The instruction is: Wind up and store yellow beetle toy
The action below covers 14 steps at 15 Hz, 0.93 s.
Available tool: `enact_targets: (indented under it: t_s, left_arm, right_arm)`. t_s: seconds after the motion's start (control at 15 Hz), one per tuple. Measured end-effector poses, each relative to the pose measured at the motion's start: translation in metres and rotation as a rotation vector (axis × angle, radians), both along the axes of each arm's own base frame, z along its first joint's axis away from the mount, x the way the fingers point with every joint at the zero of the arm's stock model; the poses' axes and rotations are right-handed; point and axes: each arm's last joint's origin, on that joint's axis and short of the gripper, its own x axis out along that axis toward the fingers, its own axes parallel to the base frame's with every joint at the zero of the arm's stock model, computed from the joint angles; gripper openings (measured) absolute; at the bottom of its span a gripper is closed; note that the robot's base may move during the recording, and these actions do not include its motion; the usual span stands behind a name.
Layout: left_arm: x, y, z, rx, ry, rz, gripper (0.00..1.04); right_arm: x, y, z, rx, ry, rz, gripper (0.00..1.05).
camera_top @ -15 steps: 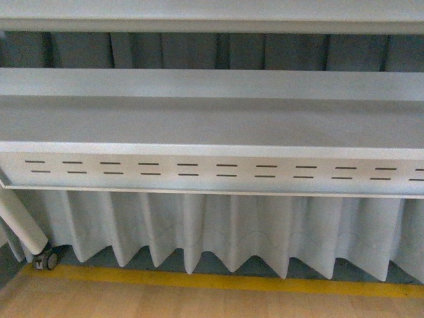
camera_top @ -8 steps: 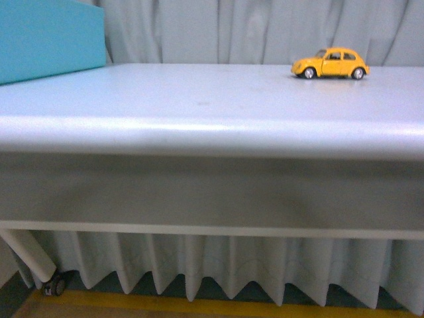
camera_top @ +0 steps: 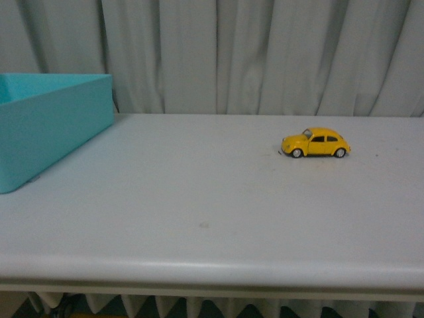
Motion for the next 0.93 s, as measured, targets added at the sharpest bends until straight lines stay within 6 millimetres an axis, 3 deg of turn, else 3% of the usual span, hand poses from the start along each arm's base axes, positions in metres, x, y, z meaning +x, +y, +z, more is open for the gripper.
enact_targets:
  t_s: [0.93]
  left_arm:
    - [0.0,0.0,0.0001,0.0,-0.001,0.002,0.98]
  right_arm:
    - [0.0,0.0,0.0002,0.001,-0.002,0.0,0.98]
